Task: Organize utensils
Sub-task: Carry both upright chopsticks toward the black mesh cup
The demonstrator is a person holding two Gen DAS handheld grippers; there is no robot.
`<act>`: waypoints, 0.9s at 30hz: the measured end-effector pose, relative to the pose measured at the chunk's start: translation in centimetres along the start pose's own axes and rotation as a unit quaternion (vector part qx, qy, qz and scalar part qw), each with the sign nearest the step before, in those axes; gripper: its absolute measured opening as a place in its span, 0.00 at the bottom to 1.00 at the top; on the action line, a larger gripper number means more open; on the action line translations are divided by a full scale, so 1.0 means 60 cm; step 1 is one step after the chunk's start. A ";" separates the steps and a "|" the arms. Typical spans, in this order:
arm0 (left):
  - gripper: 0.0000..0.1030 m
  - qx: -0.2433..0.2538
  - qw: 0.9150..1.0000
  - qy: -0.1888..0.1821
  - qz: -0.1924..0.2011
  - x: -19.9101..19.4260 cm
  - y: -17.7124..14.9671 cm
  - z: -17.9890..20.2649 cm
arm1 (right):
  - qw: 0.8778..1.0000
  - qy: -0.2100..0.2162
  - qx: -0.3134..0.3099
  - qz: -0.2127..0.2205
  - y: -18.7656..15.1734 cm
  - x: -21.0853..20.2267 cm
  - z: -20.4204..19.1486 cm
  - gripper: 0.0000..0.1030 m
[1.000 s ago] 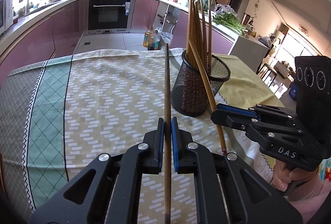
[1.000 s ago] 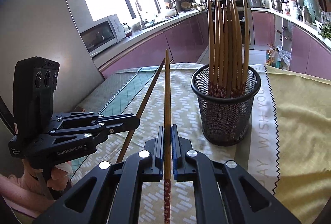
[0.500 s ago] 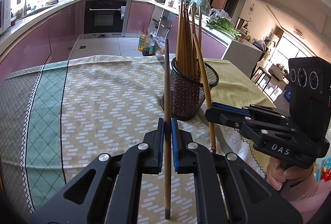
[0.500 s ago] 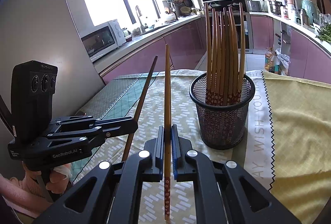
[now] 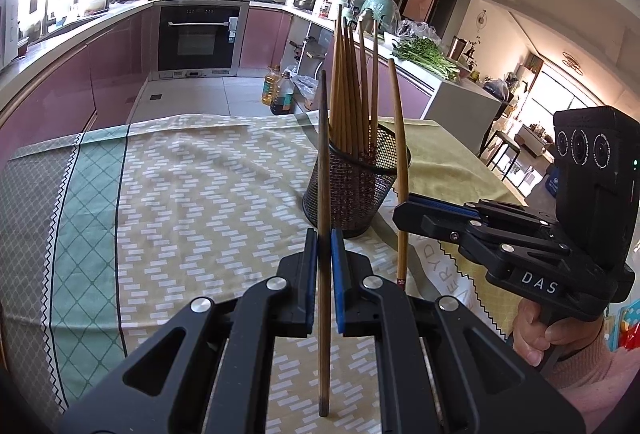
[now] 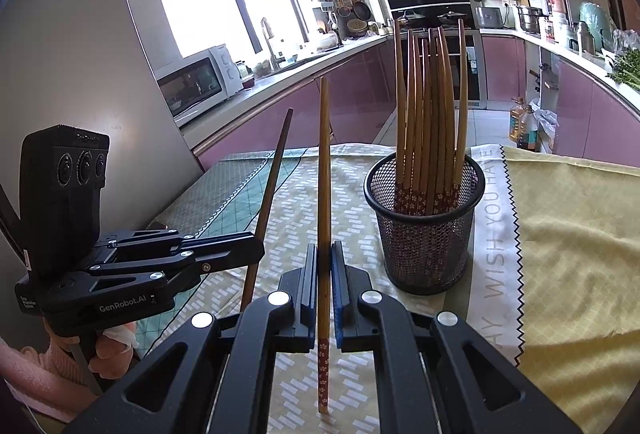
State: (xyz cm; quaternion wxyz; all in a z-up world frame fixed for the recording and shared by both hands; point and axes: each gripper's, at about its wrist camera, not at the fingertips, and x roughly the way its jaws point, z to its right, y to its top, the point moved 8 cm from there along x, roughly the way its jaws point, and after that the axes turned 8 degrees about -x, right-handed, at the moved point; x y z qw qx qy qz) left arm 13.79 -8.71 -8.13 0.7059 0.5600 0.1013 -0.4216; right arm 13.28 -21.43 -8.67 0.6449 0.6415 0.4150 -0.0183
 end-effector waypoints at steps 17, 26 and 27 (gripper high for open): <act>0.07 0.007 1.000 0.000 0.008 -0.011 0.005 0.010 | 1.000 -0.003 -0.004 0.009 0.008 -0.012 0.000 0.05; 0.07 0.010 1.000 -0.001 0.013 -0.019 0.007 0.017 | 1.000 -0.006 -0.004 0.016 0.011 -0.020 0.000 0.05; 0.07 0.010 1.000 -0.002 0.014 -0.020 0.008 0.019 | 1.000 -0.006 -0.004 0.017 0.012 -0.021 0.001 0.05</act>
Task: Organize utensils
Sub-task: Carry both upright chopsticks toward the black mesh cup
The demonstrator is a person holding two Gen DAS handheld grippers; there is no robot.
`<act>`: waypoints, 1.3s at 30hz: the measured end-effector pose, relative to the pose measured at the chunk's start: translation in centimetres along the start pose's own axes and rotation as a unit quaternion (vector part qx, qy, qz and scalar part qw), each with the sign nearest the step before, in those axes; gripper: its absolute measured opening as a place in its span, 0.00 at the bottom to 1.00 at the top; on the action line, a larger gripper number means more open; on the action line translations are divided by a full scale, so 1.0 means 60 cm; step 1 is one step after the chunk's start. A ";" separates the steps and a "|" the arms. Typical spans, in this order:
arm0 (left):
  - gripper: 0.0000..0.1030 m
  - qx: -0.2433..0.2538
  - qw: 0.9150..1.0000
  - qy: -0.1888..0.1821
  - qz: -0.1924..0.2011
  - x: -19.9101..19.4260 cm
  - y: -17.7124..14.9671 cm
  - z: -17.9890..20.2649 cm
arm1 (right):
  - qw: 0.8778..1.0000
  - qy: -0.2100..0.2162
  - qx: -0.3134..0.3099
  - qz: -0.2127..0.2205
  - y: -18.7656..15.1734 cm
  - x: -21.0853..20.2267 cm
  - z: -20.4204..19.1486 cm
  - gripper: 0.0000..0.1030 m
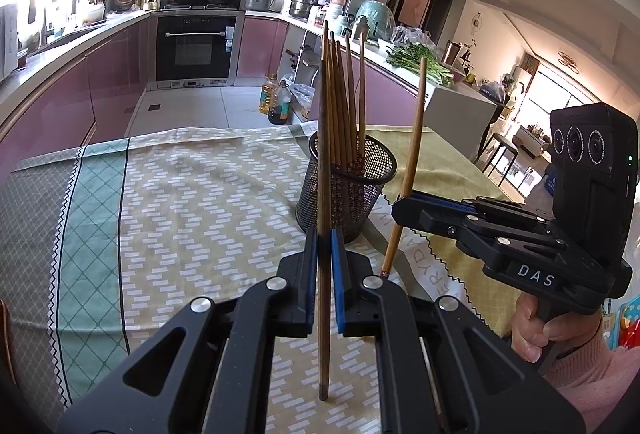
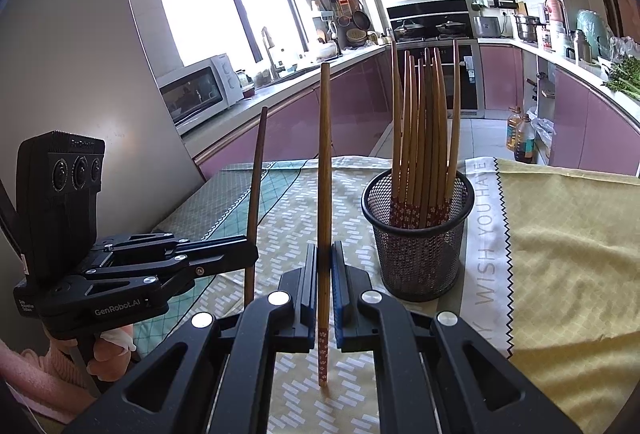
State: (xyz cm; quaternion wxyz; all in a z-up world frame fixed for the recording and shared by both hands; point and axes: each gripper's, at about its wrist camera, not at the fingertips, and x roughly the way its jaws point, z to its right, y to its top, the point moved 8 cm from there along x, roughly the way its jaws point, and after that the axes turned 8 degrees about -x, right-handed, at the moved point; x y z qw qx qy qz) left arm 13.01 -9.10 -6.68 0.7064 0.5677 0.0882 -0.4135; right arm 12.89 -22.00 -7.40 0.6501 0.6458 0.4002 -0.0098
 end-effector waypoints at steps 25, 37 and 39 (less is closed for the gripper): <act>0.07 0.007 1.000 -0.003 0.008 -0.006 0.009 0.009 | 1.000 -0.005 -0.004 0.011 0.013 -0.009 0.001 0.05; 0.07 0.009 1.000 -0.005 0.012 -0.008 0.015 0.013 | 1.000 -0.009 -0.006 0.015 0.018 -0.012 0.003 0.05; 0.07 0.009 1.000 -0.005 0.013 -0.010 0.017 0.013 | 1.000 -0.009 -0.006 0.016 0.019 -0.012 0.004 0.05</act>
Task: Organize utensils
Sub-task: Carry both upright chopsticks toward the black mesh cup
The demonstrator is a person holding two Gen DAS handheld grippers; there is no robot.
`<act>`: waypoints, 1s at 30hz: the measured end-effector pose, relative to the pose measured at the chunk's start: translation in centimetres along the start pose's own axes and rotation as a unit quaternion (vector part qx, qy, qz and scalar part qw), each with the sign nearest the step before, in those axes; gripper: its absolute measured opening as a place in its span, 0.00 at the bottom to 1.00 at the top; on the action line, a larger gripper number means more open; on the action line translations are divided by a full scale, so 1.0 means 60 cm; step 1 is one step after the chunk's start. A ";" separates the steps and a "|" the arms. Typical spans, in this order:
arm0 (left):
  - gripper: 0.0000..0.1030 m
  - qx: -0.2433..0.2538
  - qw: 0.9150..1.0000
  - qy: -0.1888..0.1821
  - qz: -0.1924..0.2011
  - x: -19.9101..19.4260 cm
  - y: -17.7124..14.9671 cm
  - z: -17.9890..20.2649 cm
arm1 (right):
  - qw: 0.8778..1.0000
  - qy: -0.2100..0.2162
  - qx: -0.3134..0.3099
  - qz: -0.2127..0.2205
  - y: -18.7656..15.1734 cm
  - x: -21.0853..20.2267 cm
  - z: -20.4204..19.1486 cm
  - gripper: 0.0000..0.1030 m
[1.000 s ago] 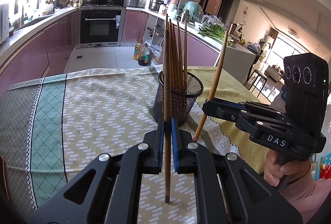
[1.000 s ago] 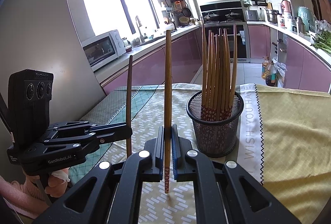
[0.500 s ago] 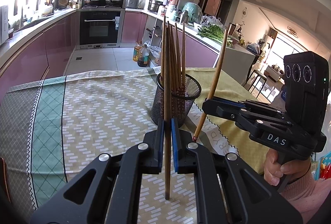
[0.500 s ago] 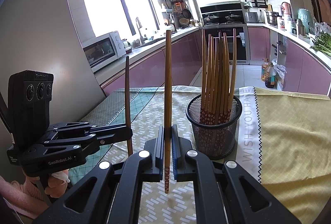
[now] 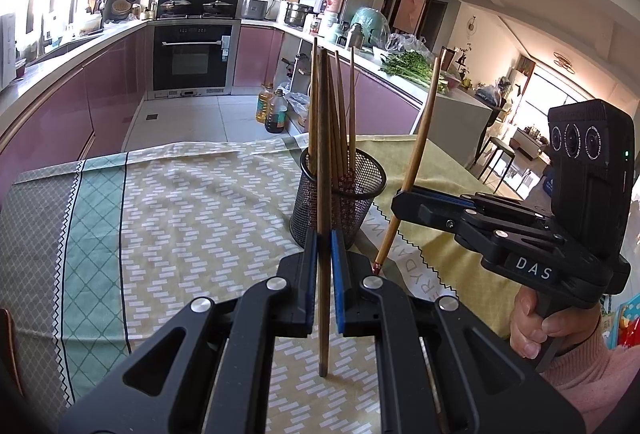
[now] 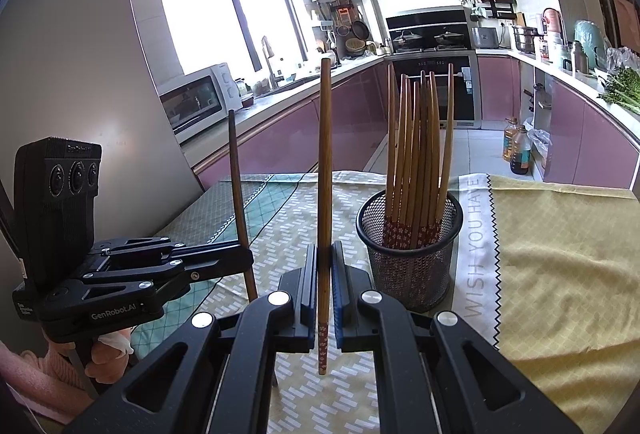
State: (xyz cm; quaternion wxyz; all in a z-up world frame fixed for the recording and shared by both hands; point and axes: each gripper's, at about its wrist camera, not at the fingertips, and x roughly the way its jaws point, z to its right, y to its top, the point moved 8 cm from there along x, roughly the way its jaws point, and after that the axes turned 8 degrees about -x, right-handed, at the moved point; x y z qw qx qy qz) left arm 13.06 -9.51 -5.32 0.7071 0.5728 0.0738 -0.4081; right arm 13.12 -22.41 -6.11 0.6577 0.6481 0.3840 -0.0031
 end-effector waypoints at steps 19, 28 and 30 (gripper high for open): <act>0.07 0.001 1.000 -0.001 0.001 -0.001 0.003 0.001 | 1.000 -0.003 0.001 0.003 0.005 -0.001 0.007 0.05; 0.07 0.003 1.000 -0.003 0.002 0.001 0.009 0.005 | 1.000 -0.003 0.001 0.005 0.011 0.000 0.008 0.05; 0.07 0.003 1.000 -0.003 0.003 0.000 0.012 0.006 | 1.000 -0.004 0.001 0.005 0.011 -0.001 0.007 0.05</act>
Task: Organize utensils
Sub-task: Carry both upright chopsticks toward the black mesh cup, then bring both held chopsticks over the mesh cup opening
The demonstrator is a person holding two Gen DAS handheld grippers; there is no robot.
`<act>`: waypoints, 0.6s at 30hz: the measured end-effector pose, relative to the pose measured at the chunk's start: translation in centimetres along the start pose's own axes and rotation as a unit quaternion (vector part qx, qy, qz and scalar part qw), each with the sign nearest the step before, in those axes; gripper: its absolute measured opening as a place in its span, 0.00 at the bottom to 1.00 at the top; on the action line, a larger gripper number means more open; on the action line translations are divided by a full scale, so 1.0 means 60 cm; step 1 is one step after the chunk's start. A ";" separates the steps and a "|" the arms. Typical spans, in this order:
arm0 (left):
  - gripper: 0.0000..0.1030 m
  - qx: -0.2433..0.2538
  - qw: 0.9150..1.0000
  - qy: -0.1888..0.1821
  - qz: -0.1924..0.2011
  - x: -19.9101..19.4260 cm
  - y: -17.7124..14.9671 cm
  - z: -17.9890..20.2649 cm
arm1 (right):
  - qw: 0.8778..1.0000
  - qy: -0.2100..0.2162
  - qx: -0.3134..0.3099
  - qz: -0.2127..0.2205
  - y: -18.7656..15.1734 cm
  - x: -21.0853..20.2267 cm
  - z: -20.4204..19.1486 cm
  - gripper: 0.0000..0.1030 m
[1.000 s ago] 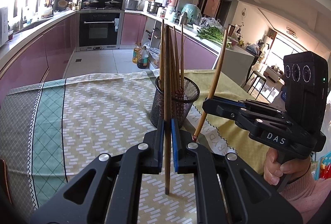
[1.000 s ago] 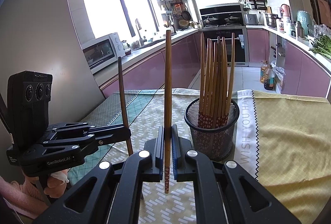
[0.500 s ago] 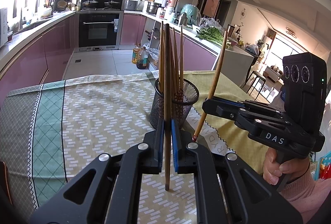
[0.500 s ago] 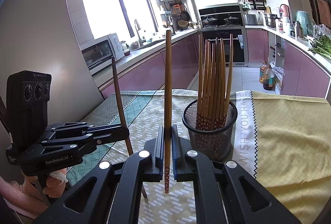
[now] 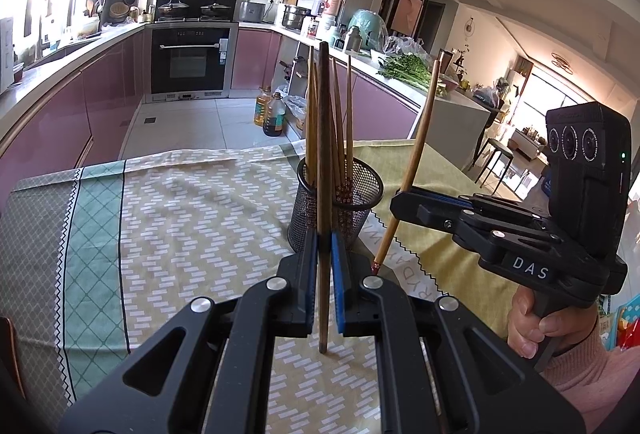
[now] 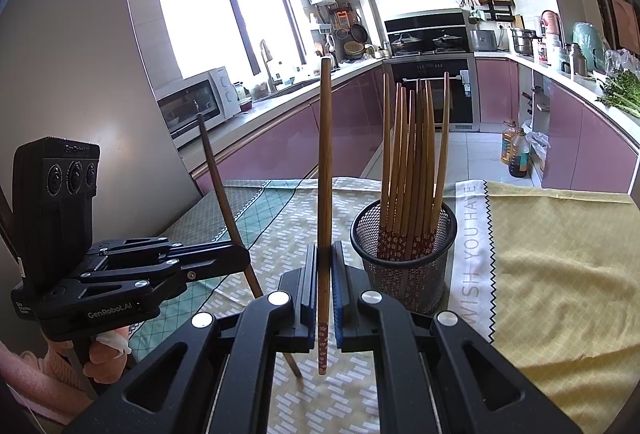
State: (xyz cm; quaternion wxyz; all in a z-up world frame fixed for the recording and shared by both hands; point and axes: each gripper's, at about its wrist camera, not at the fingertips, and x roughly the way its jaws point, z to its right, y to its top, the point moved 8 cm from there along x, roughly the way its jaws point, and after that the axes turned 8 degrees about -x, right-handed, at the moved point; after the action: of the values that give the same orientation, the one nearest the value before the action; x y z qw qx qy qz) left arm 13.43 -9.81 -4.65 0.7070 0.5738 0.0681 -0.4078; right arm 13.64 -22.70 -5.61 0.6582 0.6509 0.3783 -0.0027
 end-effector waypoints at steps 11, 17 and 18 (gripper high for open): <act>0.07 0.002 1.000 -0.001 0.002 -0.001 0.003 0.001 | 1.000 0.000 -0.004 0.004 0.009 0.000 -0.004 0.06; 0.07 0.003 1.000 -0.001 0.002 -0.001 0.004 0.001 | 1.000 0.000 -0.005 0.005 0.012 0.001 -0.004 0.05; 0.07 0.003 1.000 -0.001 0.002 -0.001 0.004 0.001 | 1.000 -0.001 -0.005 0.005 0.012 0.002 -0.004 0.06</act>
State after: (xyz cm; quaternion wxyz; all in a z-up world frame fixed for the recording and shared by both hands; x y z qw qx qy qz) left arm 13.52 -9.81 -4.39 0.7064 0.5754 0.0653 -0.4070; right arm 13.94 -22.32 -5.00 0.6620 0.6493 0.3744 0.0021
